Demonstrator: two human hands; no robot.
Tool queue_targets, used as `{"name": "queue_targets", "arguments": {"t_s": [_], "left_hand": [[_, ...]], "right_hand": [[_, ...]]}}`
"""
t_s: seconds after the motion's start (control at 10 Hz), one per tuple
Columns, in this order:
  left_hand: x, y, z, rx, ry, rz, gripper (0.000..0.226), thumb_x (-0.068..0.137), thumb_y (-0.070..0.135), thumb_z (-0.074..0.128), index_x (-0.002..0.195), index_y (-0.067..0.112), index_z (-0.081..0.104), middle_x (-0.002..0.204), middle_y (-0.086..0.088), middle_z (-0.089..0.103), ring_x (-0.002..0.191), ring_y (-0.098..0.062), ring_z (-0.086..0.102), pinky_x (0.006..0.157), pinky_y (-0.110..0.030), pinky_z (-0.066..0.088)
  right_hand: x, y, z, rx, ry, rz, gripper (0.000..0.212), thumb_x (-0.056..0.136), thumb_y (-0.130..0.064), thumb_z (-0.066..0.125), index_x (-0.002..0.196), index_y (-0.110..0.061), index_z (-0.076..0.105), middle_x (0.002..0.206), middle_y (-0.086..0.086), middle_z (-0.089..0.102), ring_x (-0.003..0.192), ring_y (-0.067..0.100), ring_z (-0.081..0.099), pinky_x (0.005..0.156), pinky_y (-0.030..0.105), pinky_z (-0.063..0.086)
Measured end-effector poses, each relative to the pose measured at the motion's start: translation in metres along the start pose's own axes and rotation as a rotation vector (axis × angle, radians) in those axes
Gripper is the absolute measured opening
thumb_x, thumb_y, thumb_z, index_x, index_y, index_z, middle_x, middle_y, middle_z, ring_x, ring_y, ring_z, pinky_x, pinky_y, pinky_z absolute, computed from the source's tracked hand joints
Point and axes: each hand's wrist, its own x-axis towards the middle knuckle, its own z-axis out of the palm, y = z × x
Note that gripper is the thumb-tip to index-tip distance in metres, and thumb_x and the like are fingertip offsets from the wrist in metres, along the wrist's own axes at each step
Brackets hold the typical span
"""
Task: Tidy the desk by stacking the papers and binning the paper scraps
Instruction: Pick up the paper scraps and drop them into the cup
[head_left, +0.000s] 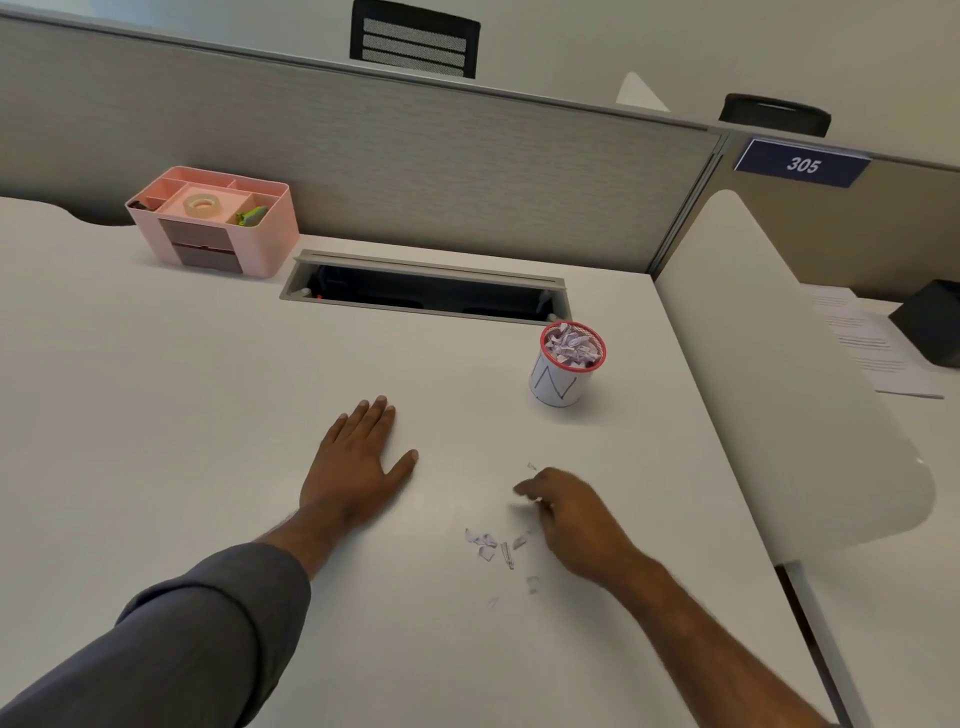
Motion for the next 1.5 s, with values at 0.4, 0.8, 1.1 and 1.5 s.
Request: {"name": "queue_targets", "arguments": {"t_s": [0.4, 0.8, 1.1, 1.5], "left_hand": [[-0.001, 0.000, -0.001, 0.003, 0.002, 0.000, 0.076, 0.097, 0.063, 0.028, 0.160, 0.023, 0.015, 0.168, 0.011, 0.005, 0.154, -0.006, -0.001, 0.125, -0.029, -0.001], [-0.001, 0.001, -0.002, -0.001, 0.007, -0.001, 0.075, 0.098, 0.061, 0.031, 0.160, 0.022, 0.018, 0.168, 0.009, 0.008, 0.154, -0.007, 0.002, 0.126, -0.030, 0.001], [-0.001, 0.003, -0.002, 0.000, -0.002, -0.009, 0.075, 0.098, 0.062, 0.029, 0.160, 0.023, 0.017, 0.168, 0.010, 0.006, 0.154, -0.006, 0.000, 0.125, -0.030, 0.000], [-0.001, 0.002, -0.002, -0.011, 0.004, -0.003, 0.074, 0.098, 0.061, 0.031, 0.160, 0.022, 0.018, 0.168, 0.009, 0.008, 0.154, -0.007, 0.001, 0.126, -0.031, 0.001]], "right_hand": [[0.010, 0.000, 0.012, -0.222, -0.139, -0.048, 0.049, 0.071, 0.004, 0.041, 0.114, -0.009, 0.060, 0.108, 0.003, 0.051, 0.099, 0.026, 0.044, 0.085, 0.041, 0.044], [-0.039, 0.045, -0.011, -0.278, 0.090, 0.275, 0.062, 0.082, 0.009, 0.043, 0.142, -0.006, 0.044, 0.139, 0.007, 0.046, 0.122, 0.026, 0.043, 0.102, 0.031, 0.040], [-0.060, 0.013, 0.007, 0.005, -0.025, 0.077, 0.044, 0.085, 0.008, 0.048, 0.122, -0.009, 0.062, 0.109, 0.003, 0.056, 0.099, 0.019, 0.055, 0.089, 0.022, 0.043], [-0.061, 0.012, 0.005, 0.038, -0.100, 0.241, 0.045, 0.076, 0.005, 0.056, 0.116, -0.013, 0.058, 0.101, 0.000, 0.051, 0.077, 0.002, 0.049, 0.069, 0.008, 0.037]]}}
